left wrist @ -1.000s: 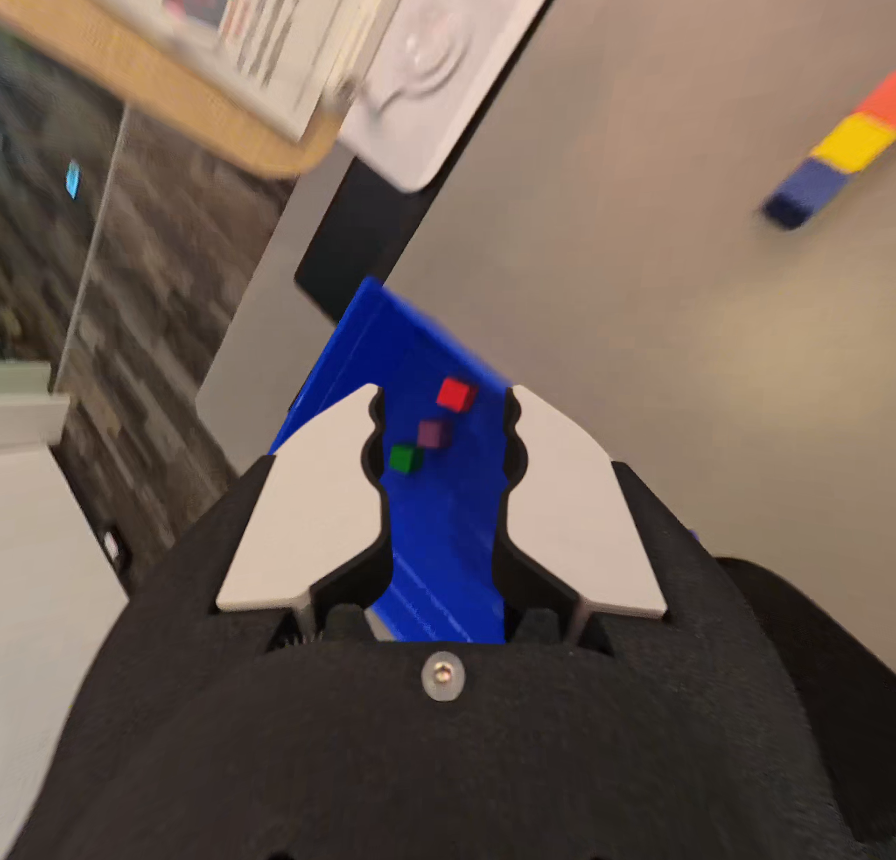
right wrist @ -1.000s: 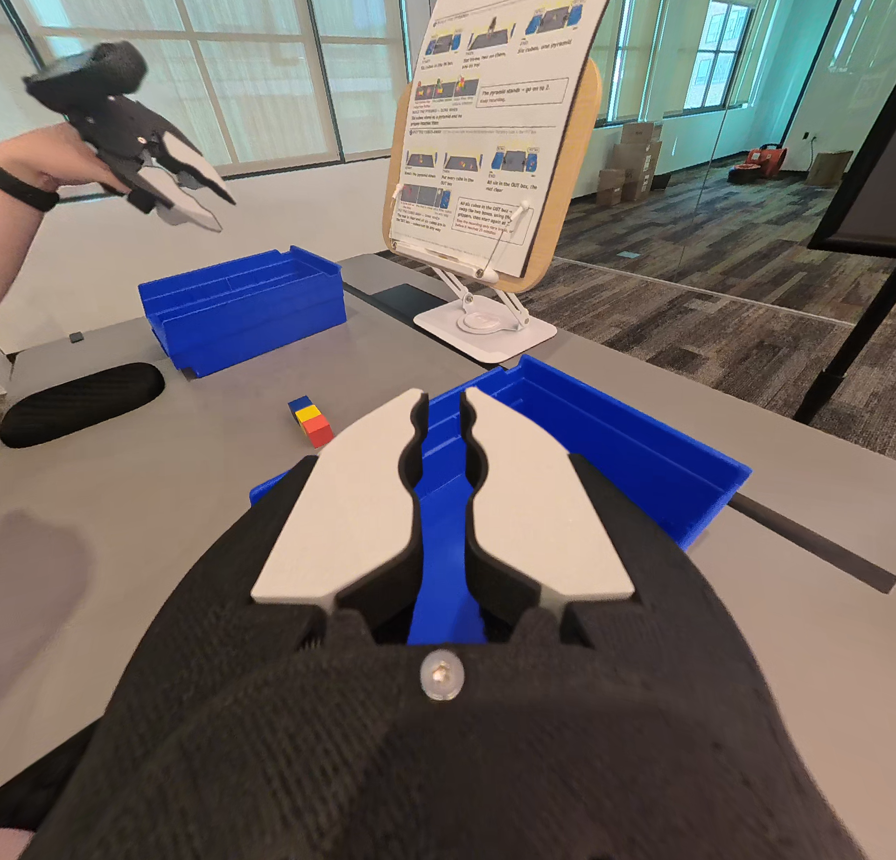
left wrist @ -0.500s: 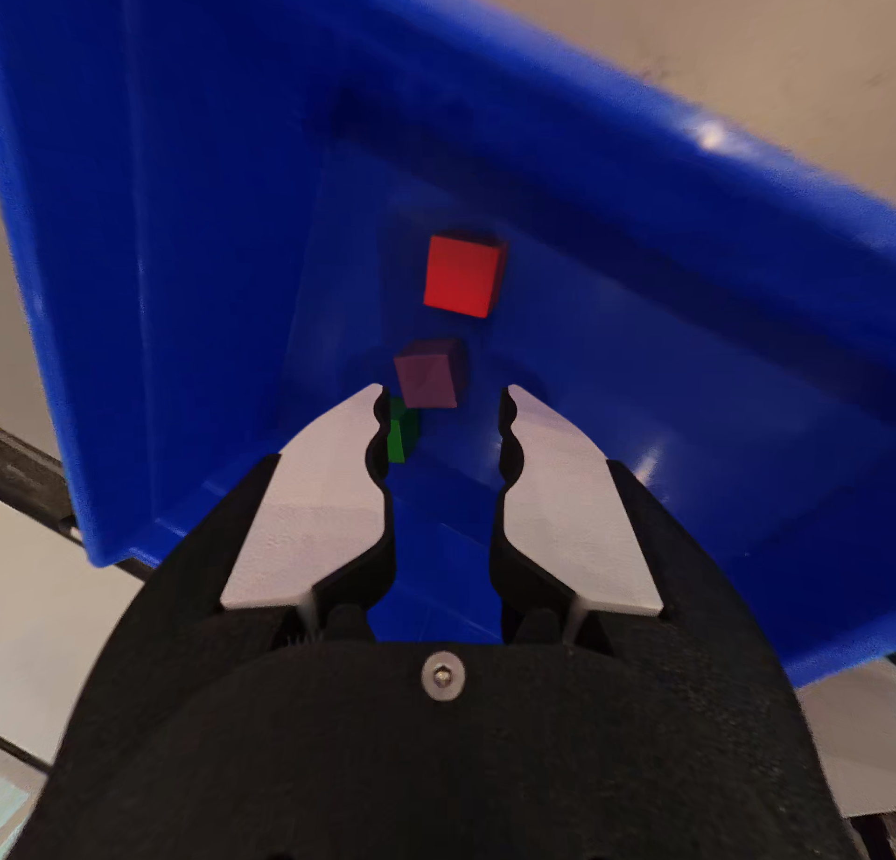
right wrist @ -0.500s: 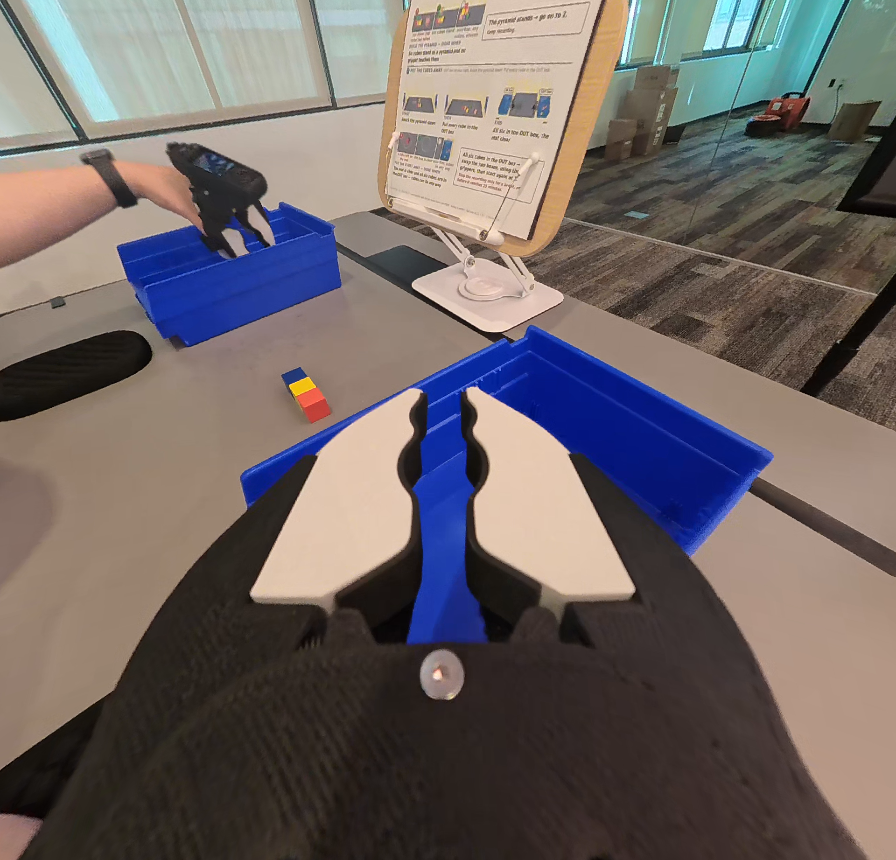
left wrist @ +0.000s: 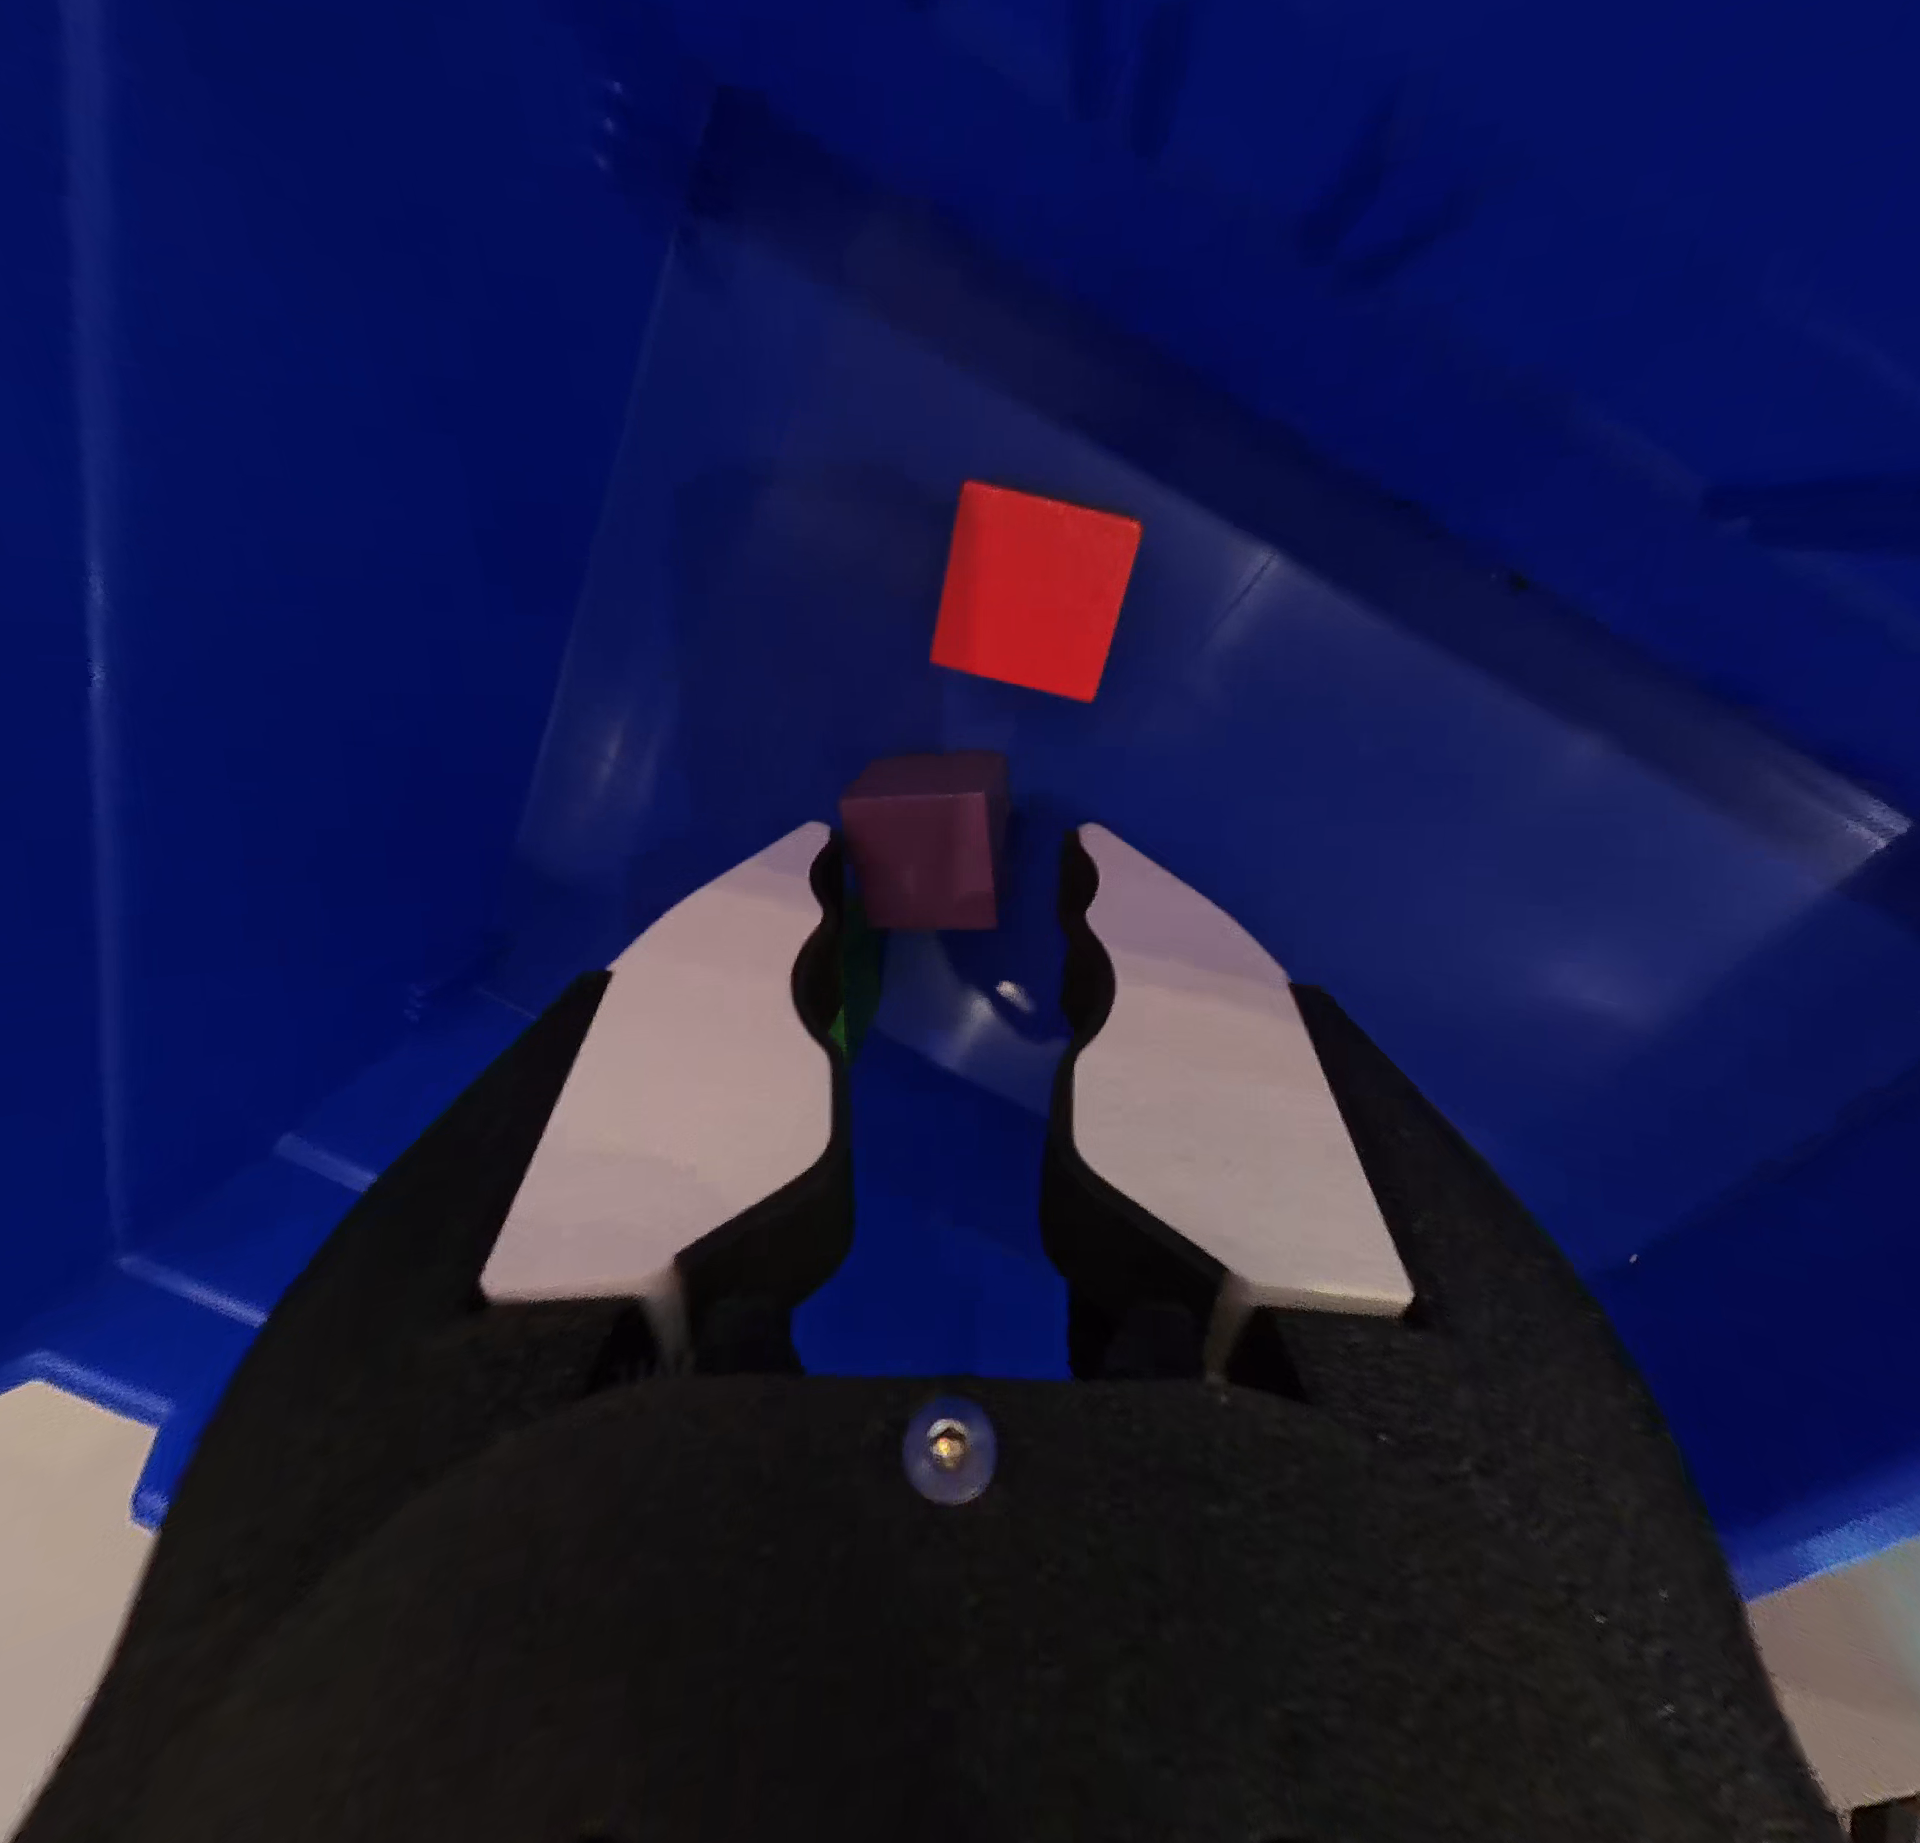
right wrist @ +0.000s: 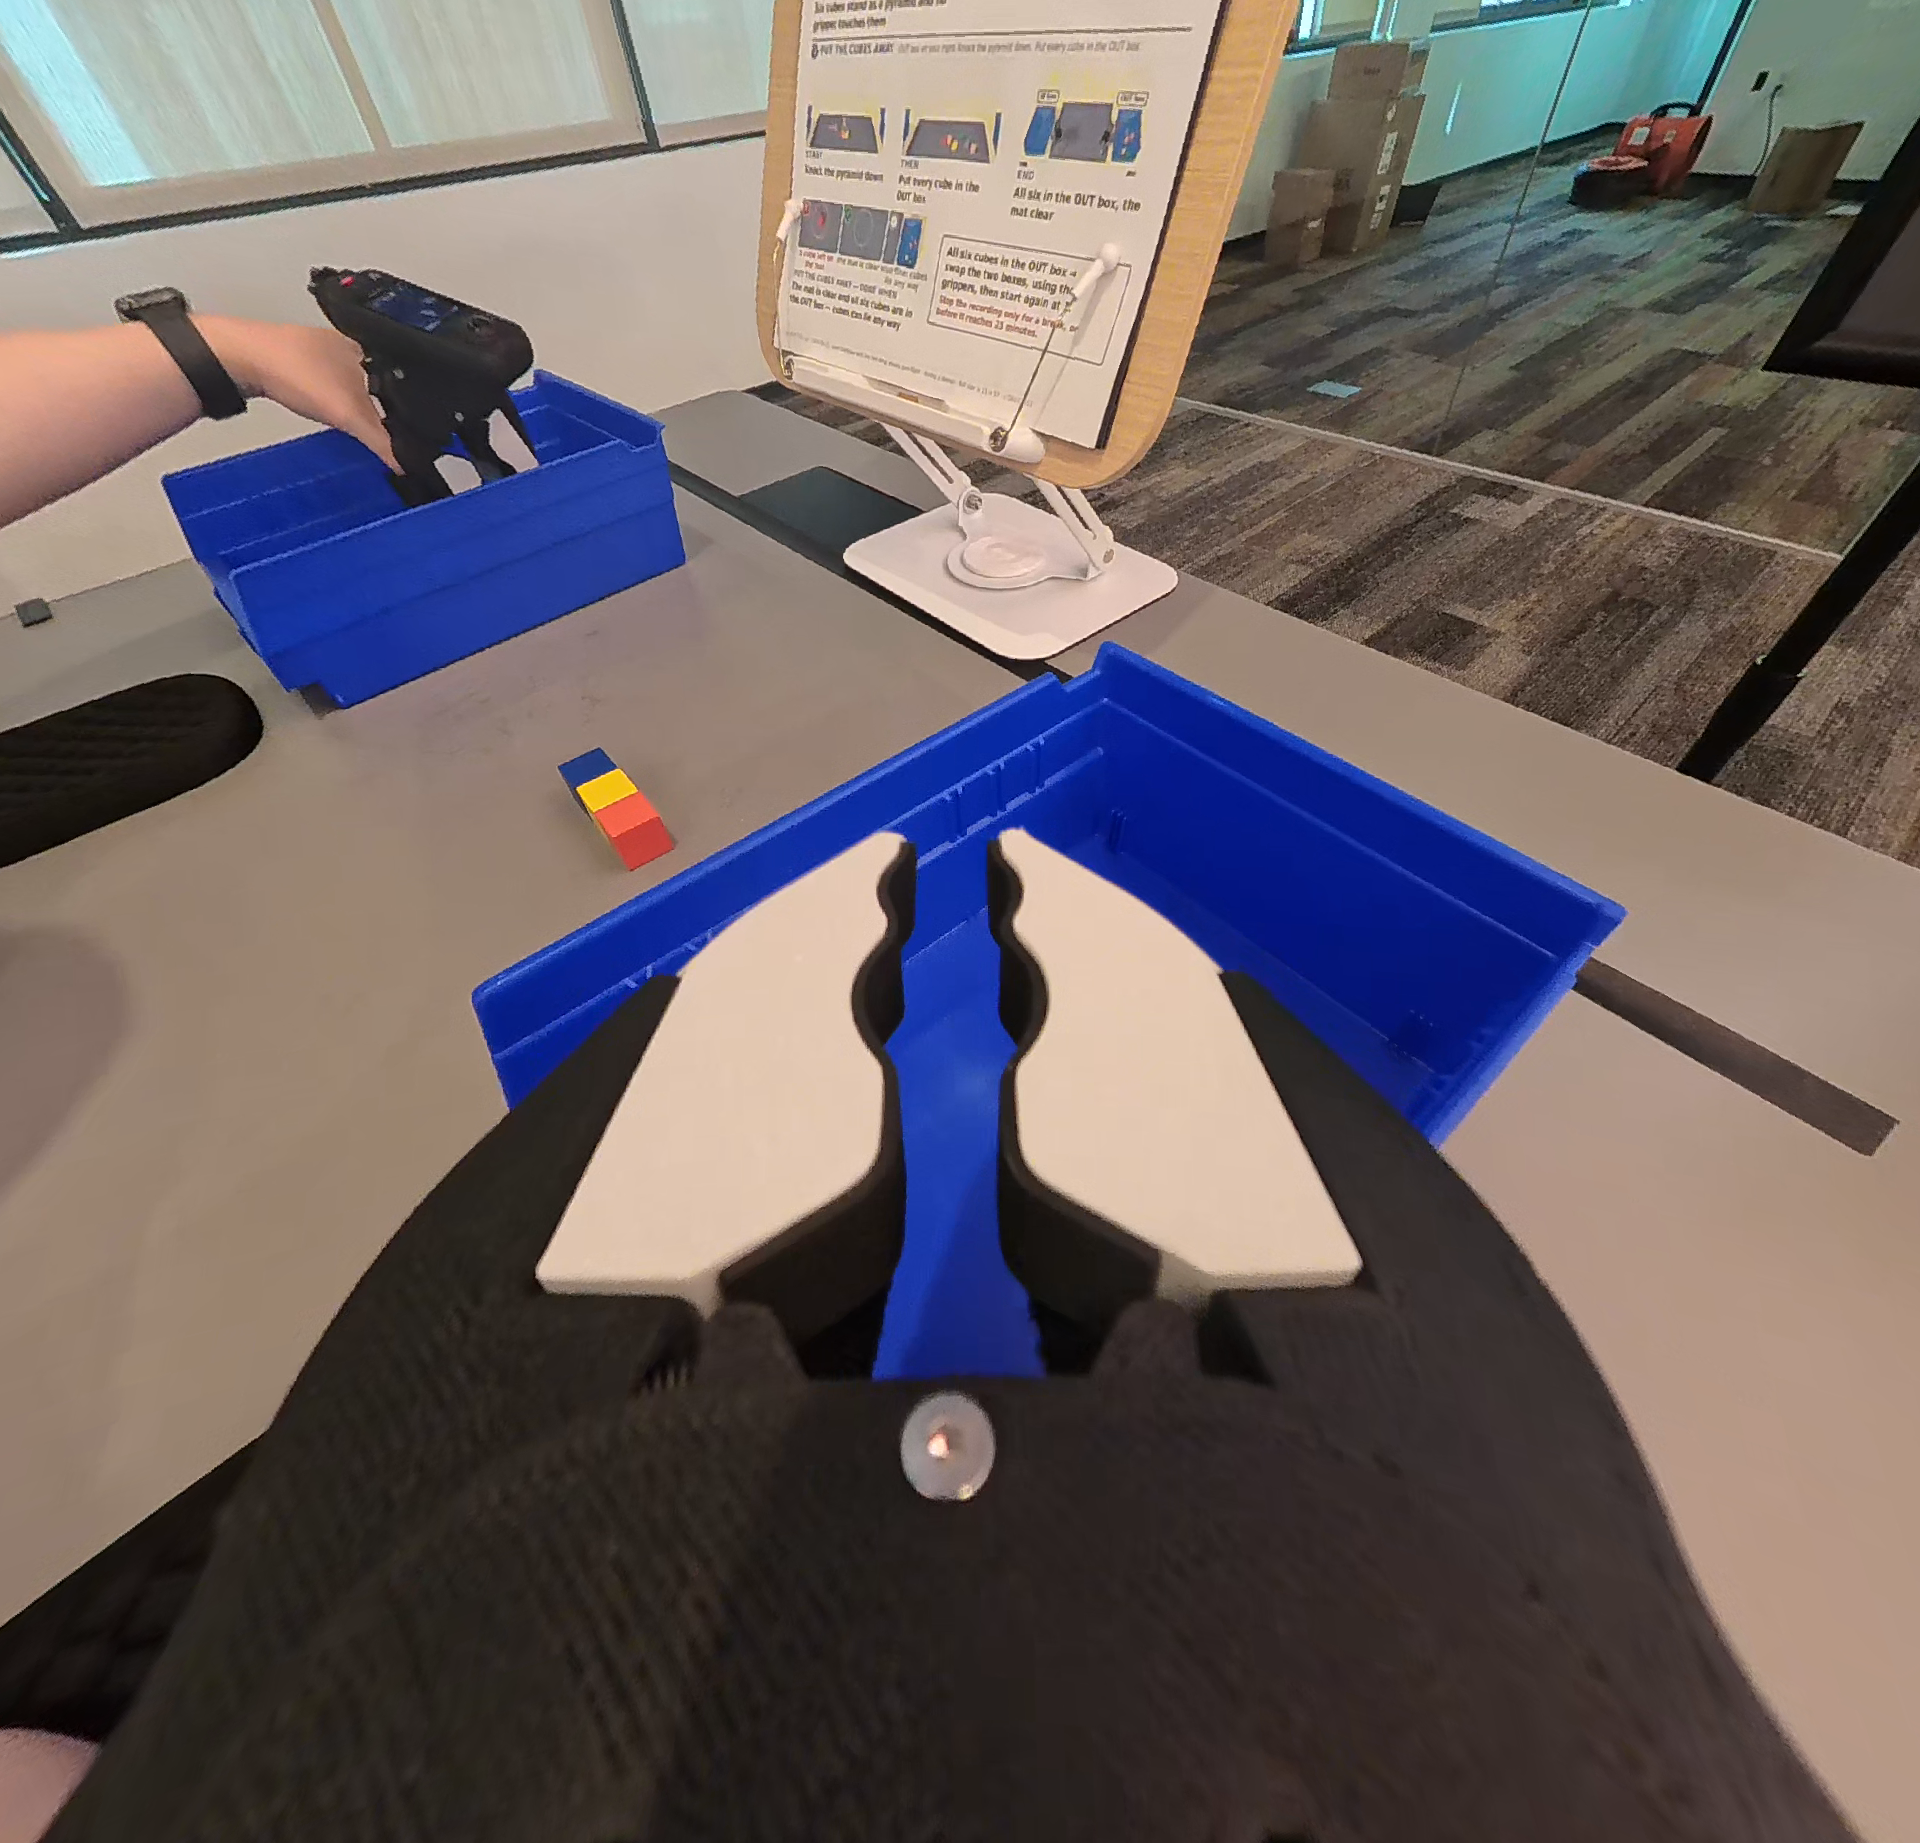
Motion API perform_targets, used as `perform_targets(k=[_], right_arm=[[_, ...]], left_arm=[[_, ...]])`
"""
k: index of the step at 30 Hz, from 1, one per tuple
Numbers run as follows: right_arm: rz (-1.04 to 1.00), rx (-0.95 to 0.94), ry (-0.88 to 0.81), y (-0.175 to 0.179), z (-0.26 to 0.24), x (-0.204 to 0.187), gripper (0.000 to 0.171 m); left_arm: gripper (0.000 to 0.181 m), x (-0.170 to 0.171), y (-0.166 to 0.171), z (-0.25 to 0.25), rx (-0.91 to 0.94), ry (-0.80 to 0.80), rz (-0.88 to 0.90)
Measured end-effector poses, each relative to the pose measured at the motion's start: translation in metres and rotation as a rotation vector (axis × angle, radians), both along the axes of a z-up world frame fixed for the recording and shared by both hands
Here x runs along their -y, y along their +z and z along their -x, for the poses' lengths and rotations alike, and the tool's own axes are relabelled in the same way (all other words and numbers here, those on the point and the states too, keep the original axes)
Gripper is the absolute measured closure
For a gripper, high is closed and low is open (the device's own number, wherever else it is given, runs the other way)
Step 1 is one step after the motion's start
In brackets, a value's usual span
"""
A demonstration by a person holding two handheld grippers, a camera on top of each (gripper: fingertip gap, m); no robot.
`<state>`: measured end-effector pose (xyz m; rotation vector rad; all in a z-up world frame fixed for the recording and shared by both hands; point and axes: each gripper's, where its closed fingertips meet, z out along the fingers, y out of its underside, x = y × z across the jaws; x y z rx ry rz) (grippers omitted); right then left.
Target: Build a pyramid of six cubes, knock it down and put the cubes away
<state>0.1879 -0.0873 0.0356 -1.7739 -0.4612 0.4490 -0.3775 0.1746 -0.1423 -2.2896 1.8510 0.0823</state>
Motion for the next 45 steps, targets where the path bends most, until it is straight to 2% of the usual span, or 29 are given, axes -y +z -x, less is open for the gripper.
perform_targets(k=[10, 14, 17, 20, 23, 25, 28, 32, 39, 45], right_arm=[[0.026, 0.011, -0.001, -0.006, 0.000, -0.003, 0.158], [0.023, 0.011, 0.002, -0.006, 0.000, -0.003, 0.158], [0.020, 0.008, 0.002, -0.004, 0.000, -0.004, 0.158], [0.019, 0.009, 0.005, -0.004, 0.002, -0.005, 0.158], [0.029, 0.021, 0.014, -0.005, 0.006, -0.008, 0.158], [0.035, 0.033, 0.022, -0.006, 0.009, -0.009, 0.158], [0.037, 0.052, 0.036, -0.006, 0.015, -0.009, 0.158], [0.022, 0.058, 0.049, -0.002, 0.019, -0.007, 0.158], [-0.006, 0.035, 0.059, 0.003, 0.019, -0.002, 0.158], [-0.018, 0.018, 0.069, 0.004, 0.018, -0.001, 0.158]], left_arm=[[0.153, -0.004, -0.007, -0.001, -0.002, 0.024, 0.021], [0.153, -0.005, 0.012, 0.003, -0.003, 0.015, -0.025], [0.153, -0.009, 0.058, 0.007, -0.011, -0.009, -0.143], [0.154, -0.002, 0.132, -0.010, 0.027, -0.056, -0.300], [0.153, 0.033, 0.189, -0.059, 0.121, -0.140, -0.368], [0.153, 0.062, 0.201, -0.101, 0.169, -0.214, -0.376], [0.154, 0.110, 0.180, -0.165, 0.225, -0.264, -0.278], [0.154, 0.158, 0.123, -0.230, 0.201, -0.352, -0.136], [0.154, 0.178, 0.055, -0.282, 0.080, -0.446, -0.088], [0.154, 0.182, 0.028, -0.293, 0.026, -0.461, -0.048]])
